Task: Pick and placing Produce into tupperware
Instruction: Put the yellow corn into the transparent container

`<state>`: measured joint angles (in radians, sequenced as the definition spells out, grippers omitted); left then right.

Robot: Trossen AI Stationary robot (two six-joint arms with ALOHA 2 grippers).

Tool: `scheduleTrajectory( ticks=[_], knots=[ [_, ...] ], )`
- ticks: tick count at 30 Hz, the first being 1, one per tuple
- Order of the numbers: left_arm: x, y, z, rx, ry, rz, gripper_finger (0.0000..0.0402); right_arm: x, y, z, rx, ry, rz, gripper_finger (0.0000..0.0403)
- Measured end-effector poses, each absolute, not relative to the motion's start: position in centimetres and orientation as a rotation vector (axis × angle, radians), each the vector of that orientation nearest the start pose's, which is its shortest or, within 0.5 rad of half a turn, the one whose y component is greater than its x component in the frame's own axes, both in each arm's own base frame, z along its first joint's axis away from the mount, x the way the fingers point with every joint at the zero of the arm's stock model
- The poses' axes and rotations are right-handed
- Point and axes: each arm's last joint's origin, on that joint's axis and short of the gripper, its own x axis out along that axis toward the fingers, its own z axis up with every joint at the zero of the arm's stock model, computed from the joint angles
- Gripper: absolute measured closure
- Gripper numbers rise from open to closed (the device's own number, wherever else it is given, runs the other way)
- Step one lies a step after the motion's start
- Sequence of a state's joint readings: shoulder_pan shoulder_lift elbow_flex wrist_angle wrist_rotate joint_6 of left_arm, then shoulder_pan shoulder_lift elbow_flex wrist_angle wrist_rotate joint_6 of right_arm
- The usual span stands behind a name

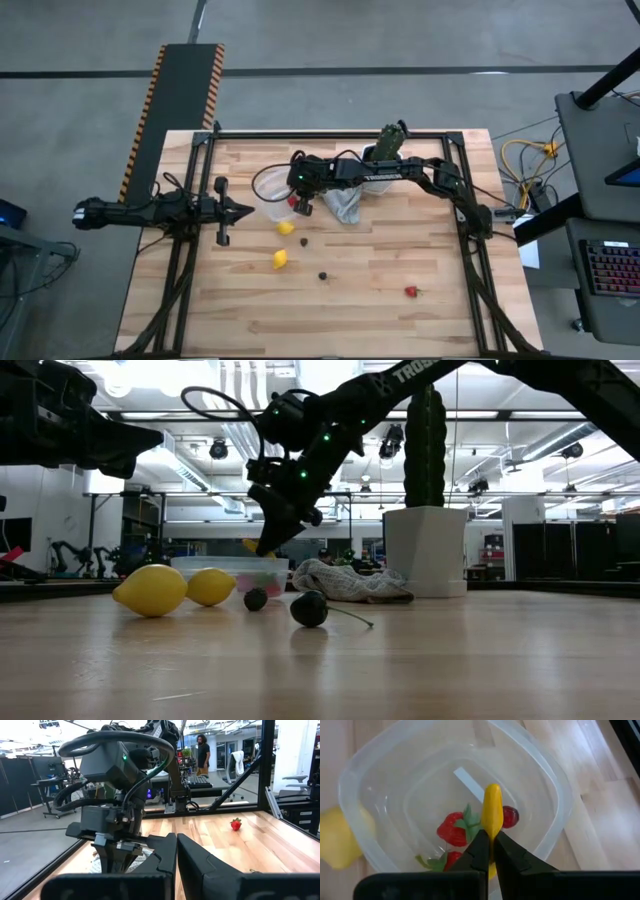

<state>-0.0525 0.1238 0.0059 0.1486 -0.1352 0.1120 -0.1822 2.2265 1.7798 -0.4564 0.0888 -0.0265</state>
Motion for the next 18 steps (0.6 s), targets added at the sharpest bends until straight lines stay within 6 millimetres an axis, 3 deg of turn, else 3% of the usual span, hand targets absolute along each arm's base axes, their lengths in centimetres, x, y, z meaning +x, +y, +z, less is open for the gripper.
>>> scheduleTrajectory(
  ticks=[18],
  knots=[
    [10.48,-0.16,16.98,0.109,-0.026,0.084,0.0402,47.81,-9.04,18.39,0.025,0.92,-0.231,0.0385]
  ],
)
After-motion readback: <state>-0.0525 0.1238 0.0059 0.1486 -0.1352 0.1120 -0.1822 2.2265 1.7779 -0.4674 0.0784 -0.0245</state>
